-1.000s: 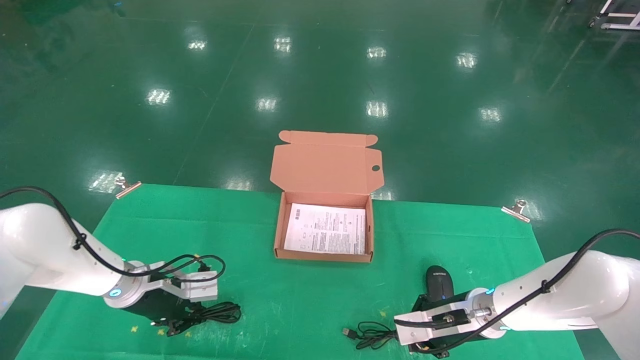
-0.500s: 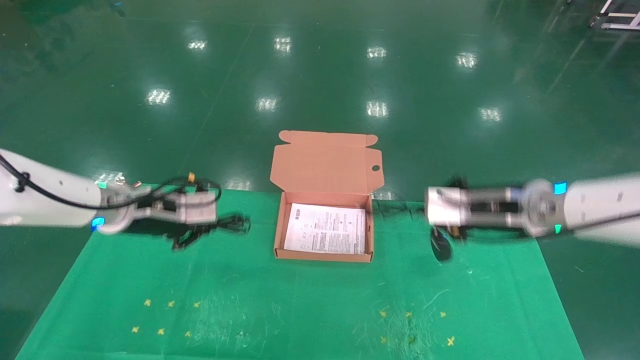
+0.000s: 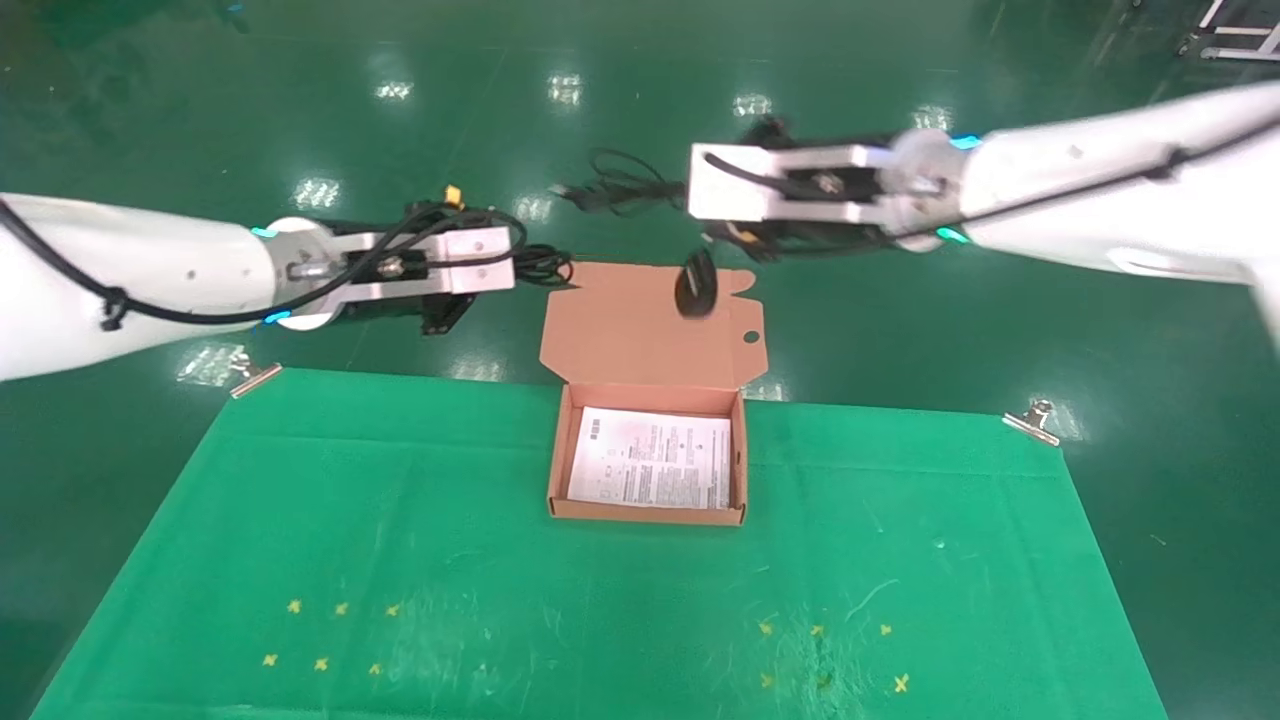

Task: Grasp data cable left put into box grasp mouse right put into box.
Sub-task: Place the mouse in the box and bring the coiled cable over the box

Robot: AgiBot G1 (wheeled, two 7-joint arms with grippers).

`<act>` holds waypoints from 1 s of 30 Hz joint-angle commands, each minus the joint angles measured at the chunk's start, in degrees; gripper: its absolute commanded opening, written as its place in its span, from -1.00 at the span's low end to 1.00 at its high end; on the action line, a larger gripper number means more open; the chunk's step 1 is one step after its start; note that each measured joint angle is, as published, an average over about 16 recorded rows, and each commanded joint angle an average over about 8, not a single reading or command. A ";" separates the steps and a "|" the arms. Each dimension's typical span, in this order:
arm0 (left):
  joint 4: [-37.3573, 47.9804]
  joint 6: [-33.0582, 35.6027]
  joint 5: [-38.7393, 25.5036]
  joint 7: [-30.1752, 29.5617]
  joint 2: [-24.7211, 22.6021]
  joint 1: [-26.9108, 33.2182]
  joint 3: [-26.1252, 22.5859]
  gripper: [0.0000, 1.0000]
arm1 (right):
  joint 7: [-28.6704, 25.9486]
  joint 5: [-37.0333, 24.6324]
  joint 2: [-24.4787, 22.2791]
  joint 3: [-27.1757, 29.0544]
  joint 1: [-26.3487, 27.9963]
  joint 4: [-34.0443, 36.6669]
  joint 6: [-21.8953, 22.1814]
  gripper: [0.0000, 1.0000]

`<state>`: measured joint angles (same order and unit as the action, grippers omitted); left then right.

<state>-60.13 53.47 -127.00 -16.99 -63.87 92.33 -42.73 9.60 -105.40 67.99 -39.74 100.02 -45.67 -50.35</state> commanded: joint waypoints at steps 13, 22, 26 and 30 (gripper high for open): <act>-2.29 0.55 -2.95 -2.06 0.14 -0.60 -0.74 -1.00 | 7.53 3.22 6.13 0.72 2.71 10.46 0.97 -1.00; -2.94 3.36 -6.58 -4.97 2.78 -2.11 -1.53 -1.00 | 8.35 3.17 7.97 -0.26 0.59 12.51 1.17 -1.00; -3.21 4.72 -8.37 -6.78 3.80 -2.25 -1.64 -1.00 | 8.94 3.15 9.09 -1.33 -0.27 14.35 1.86 -1.00; -3.87 5.97 -9.67 -8.36 4.63 -2.32 -1.67 -1.00 | 9.07 4.34 9.80 -2.98 -1.81 14.79 2.28 -1.00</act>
<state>-64.10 59.18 -136.37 -25.06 -59.46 89.97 -44.40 18.24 -100.32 77.61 -42.93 98.01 -31.65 -47.99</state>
